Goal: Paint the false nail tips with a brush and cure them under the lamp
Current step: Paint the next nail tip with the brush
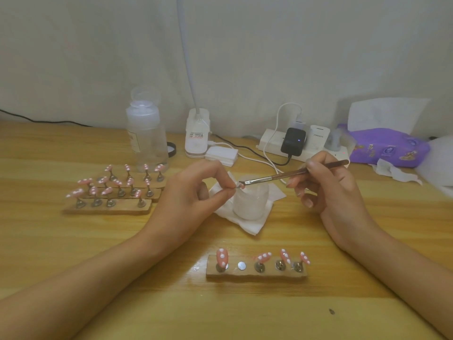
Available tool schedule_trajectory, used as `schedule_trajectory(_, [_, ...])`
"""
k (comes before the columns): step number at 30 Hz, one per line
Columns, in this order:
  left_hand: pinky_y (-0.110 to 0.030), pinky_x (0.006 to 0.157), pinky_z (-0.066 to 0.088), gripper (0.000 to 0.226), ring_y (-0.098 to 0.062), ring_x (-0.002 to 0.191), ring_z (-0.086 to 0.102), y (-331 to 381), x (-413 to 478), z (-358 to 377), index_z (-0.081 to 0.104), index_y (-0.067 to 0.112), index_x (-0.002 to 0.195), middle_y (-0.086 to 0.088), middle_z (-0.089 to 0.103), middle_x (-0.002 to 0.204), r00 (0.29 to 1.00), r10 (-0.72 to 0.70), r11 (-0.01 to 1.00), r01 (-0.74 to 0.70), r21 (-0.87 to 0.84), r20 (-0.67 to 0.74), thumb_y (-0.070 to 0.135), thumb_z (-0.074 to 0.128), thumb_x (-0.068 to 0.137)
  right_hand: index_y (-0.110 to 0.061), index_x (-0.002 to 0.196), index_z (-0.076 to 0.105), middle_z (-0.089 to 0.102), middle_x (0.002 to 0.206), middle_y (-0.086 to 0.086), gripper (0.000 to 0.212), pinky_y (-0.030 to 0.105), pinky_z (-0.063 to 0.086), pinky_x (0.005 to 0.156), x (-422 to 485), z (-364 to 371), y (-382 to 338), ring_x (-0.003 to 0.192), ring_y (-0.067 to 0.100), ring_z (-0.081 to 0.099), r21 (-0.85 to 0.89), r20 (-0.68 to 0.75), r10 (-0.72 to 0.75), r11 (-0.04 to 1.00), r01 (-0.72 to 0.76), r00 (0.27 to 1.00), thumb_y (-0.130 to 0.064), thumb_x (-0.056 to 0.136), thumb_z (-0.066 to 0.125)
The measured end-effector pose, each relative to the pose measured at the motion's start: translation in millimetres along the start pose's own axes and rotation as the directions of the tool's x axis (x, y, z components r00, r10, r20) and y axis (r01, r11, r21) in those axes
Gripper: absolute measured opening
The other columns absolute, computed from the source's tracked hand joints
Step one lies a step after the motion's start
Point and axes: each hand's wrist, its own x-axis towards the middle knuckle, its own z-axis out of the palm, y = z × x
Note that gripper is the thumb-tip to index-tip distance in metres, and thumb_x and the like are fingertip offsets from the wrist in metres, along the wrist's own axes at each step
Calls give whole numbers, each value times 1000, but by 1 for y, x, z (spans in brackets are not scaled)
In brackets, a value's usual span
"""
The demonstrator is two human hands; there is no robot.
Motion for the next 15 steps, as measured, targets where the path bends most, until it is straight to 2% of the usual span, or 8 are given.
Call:
schedule_trajectory(3, [-16, 52, 37, 10, -7, 47, 37, 1, 0, 0, 66, 17, 81, 23, 61, 73, 1000, -4, 1000, 3, 4, 10, 12, 74, 86, -20, 72, 51, 69, 67, 7, 29, 19, 37, 44, 1, -1, 1, 54, 10, 54, 11, -54, 20, 1000, -20, 998, -15, 100, 48])
schedule_trajectory(7, [-15, 48, 31, 9, -6, 43, 34, 2, 0, 0, 67, 13, 82, 25, 54, 55, 1000, -13, 1000, 13, 2, 16, 10, 73, 87, -21, 72, 51, 69, 68, 8, 29, 18, 38, 44, -1, 0, 0, 55, 11, 54, -11, -13, -8, 1000, 8, 1000, -16, 101, 48])
schedule_trajectory(11, [-11, 47, 29, 9, -5, 42, 35, 4, 0, 2, 66, 12, 81, 26, 53, 53, 1000, -17, 1000, 17, 0, 16, 10, 73, 87, -20, 72, 49, 68, 65, 6, 30, 19, 36, 44, 0, -1, -1, 54, 10, 53, 10, -75, 9, 1000, -8, 997, -14, 101, 47])
schedule_trajectory(15, [-11, 47, 28, 10, -4, 41, 34, 5, 0, 2, 66, 11, 80, 25, 53, 52, 999, -33, 999, 33, -6, 16, 11, 73, 87, -27, 67, 54, 69, 67, 8, 36, 18, 36, 44, 0, 1, 0, 55, 11, 52, -10, -14, -2, 1000, 2, 1000, -16, 100, 48])
